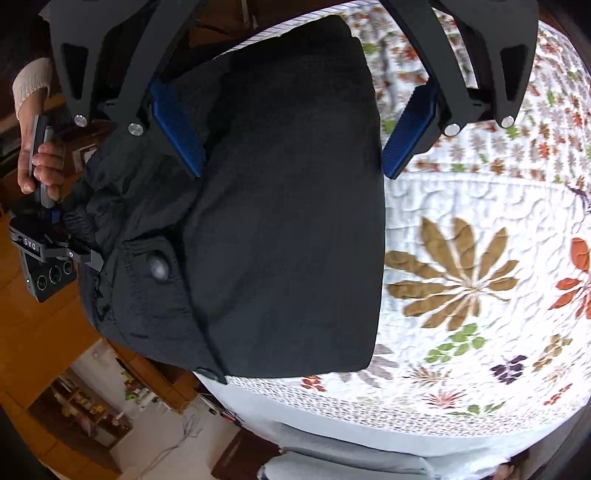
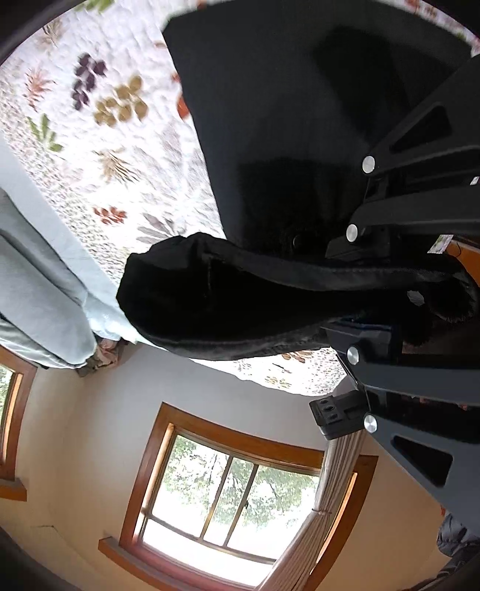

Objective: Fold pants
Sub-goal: 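Lower the folded waistband onto the trousers and open the left gripper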

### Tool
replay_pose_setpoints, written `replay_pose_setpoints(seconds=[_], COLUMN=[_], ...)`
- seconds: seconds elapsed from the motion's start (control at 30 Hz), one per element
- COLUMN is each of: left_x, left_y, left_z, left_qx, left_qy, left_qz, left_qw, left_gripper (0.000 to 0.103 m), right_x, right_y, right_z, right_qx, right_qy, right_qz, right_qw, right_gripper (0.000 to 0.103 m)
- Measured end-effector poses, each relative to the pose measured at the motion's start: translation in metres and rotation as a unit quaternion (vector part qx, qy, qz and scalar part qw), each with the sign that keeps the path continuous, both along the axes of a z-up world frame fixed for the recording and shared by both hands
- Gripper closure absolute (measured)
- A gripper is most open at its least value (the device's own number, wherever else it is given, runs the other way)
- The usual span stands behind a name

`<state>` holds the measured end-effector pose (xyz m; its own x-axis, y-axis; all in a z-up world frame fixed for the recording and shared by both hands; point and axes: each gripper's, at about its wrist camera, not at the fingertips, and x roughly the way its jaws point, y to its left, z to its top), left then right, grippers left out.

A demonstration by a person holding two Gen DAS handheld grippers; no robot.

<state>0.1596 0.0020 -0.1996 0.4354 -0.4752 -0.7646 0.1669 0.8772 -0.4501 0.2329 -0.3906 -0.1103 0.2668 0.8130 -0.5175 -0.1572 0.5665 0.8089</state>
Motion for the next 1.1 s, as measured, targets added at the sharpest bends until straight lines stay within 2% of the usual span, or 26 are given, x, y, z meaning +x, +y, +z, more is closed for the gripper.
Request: replay_pose_setpoints(seconds=[0.3,0.87,1.1], left_x=[0.013,0.030,0.035], left_y=[-0.045,-0.099,-0.111], left_z=[0.001,0.002,0.000], left_qx=[0.027,0.086,0.097], left_qy=[-0.010,-0.020,-0.021], left_qz=[-0.037,-0.054,-0.057], left_qw=[0.9989,0.9946,0.9934], left_gripper=[0.006,0.003,0.003], right_x=[-0.004,0.006,0.006], right_y=[-0.040,-0.093,-0.107], right_z=[-0.009,-0.058,-0.078], right_qx=[-0.010,0.010,0.015], right_qy=[0.020,0.075,0.098], right_qz=[-0.041,-0.086,-0.091], right_qw=[0.999,0.993,0.991], right_gripper=[0.082,0.082,0.072])
